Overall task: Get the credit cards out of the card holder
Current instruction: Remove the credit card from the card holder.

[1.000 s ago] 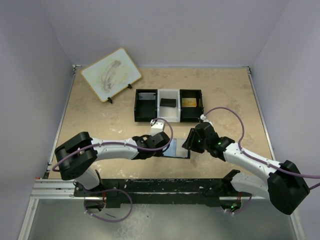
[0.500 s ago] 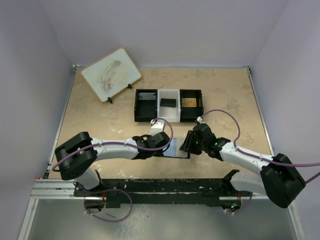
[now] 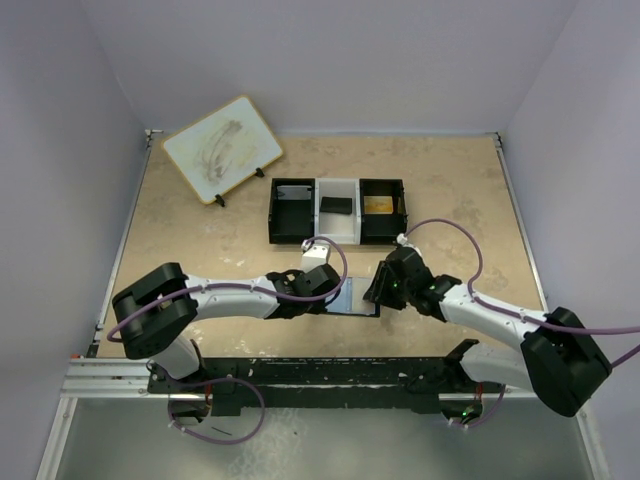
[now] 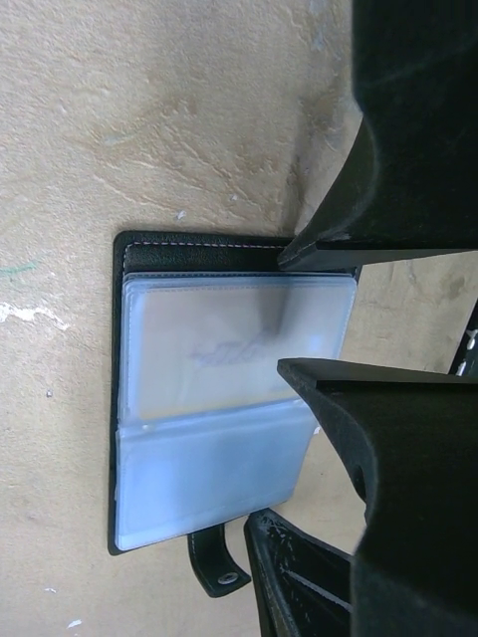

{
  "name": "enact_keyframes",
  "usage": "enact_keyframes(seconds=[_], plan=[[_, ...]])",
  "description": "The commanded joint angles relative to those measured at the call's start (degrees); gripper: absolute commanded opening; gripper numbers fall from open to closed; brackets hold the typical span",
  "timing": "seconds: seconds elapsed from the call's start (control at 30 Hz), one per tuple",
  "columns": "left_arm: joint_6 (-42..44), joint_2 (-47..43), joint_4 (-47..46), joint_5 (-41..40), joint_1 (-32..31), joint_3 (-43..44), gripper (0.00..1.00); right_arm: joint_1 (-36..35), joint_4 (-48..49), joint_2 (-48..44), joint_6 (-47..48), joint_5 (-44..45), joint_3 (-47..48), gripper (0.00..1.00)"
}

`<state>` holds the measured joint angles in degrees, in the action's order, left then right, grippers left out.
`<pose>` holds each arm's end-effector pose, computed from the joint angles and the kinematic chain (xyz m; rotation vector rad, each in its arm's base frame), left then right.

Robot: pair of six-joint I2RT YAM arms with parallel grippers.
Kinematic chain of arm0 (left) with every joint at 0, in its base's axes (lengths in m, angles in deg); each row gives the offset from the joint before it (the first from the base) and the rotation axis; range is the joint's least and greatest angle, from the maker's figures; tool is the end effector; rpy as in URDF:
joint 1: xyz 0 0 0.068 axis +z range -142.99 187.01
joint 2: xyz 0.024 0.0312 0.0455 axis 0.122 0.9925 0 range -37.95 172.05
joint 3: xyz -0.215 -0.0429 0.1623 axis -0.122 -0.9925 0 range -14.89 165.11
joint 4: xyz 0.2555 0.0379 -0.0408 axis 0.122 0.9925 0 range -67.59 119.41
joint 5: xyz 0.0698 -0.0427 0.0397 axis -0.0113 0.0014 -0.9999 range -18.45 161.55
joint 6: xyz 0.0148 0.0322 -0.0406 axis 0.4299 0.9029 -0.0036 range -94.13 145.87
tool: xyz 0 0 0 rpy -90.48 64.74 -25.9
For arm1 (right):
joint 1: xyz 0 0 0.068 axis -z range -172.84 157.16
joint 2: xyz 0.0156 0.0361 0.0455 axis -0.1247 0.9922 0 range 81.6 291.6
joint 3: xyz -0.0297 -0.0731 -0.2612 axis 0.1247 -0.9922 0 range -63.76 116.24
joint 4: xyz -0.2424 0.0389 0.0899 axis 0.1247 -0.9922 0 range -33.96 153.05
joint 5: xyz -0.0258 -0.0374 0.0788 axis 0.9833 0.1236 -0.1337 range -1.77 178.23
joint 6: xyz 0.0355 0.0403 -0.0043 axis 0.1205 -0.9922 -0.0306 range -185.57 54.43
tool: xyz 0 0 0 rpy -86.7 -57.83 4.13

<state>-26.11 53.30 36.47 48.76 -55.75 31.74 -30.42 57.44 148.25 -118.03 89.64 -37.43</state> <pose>0.1486 -0.2585 0.1567 0.0941 2.5043 -0.3190 0.1727 0.1318 0.1644 0.3354 2.4712 0.6924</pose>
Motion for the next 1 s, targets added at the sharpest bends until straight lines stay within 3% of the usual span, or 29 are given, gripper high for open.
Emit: enact_keyframes(seconds=[0.0, 0.43, 0.97], plan=[[-0.75, 0.45, -0.89, -0.34, -0.34, 2.22, 0.02, -0.1, 2.85, 0.69, 0.36, -0.16, -0.04, 0.42], [-0.57, 1.04, -0.97, -0.15, -0.43, 2.06, 0.01, -0.09, -5.25, -3.18, 1.47, 5.22, 4.35, 0.45], [-0.48, 1.04, -0.61, -0.33, -0.43, 1.95, 0.01, -0.09, 3.77, 2.44, 1.27, -0.7, 0.17, 0.41]])
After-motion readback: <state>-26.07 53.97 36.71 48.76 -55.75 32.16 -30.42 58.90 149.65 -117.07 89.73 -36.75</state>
